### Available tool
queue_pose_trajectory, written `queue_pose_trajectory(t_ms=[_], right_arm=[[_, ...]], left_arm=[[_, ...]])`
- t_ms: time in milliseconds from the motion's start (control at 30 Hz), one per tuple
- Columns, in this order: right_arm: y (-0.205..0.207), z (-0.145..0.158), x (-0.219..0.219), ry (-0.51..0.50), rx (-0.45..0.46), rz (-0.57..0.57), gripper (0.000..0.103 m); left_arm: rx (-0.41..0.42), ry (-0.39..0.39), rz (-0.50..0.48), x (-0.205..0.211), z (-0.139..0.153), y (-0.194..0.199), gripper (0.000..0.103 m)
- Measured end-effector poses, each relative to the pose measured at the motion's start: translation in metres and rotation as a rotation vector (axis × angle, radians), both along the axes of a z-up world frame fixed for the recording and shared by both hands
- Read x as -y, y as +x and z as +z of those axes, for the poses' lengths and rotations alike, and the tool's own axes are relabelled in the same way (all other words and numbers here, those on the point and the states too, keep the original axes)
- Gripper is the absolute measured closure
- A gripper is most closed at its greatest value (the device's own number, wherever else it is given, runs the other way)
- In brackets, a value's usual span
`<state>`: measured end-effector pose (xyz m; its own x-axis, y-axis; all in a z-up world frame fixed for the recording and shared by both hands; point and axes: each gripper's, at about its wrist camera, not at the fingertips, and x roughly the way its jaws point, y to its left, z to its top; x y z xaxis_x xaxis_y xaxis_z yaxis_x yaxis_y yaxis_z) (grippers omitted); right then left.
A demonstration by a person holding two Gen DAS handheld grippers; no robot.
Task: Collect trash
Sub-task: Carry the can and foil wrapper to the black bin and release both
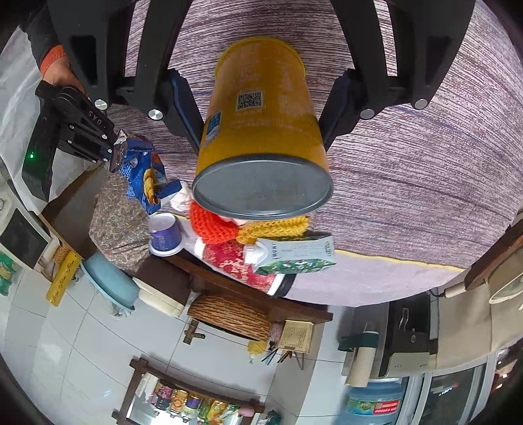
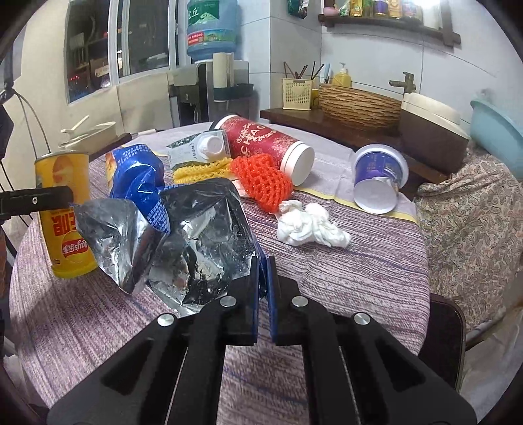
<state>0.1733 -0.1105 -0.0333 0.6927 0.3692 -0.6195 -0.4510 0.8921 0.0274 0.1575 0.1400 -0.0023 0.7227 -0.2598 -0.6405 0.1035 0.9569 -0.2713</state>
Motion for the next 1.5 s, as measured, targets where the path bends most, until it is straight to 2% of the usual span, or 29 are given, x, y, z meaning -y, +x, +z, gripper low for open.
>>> queue_pose_trajectory(t_ms=[233, 433, 700, 833, 1067, 1300, 1500], right_arm=[[-0.022, 0.004, 0.033, 0.022, 0.019, -0.035, 0.098], [-0.037, 0.0, 0.081, 0.04, 0.019, -0.112, 0.098], [-0.053, -0.01, 0.179, 0.041, 0.01, -0.317, 0.098], [-0.048, -0.03, 0.224, 0.025, -0.025, -0.412, 0.098], [-0.033, -0.093, 0.278, 0.036, -0.15, -0.53, 0.098], [-0.014, -0.152, 0.298, 0.055, -0.259, -0.587, 0.098], [-0.009, -0.176, 0.303, 0.091, -0.295, -0.622, 0.096]], left_arm=[[0.017, -0.019, -0.09, 0.04, 0.01, -0.001, 0.037], [0.015, -0.019, -0.195, 0.095, 0.011, 0.011, 0.037], [0.015, -0.07, -0.353, 0.176, 0.015, 0.032, 0.037], [0.024, -0.077, -0.409, 0.21, 0.019, 0.036, 0.037], [0.01, -0.045, -0.467, 0.273, 0.009, 0.042, 0.037], [-0.048, -0.011, -0.508, 0.326, -0.018, 0.057, 0.037], [-0.101, 0.018, -0.521, 0.356, -0.044, 0.069, 0.037]])
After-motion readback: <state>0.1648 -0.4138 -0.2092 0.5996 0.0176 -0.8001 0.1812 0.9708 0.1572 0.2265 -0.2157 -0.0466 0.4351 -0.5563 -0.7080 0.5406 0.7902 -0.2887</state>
